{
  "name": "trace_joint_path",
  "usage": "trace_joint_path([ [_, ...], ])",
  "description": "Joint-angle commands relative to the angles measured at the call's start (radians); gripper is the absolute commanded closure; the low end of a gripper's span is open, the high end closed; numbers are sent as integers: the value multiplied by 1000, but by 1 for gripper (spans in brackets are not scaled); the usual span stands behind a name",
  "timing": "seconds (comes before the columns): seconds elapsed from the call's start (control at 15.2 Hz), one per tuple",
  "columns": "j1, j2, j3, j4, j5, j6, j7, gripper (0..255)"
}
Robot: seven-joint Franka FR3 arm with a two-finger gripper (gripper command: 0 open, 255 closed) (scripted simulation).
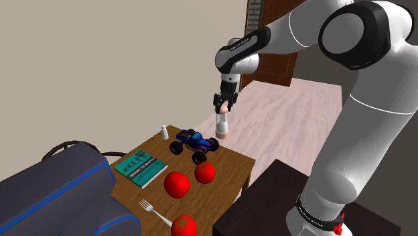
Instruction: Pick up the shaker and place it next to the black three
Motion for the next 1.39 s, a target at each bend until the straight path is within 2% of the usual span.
trace_joint_path([
  [0.0,0,-15,0,13,-8,-26,8,255],
  [1.32,-2,-81,4,213,-46,-285,66,255],
])
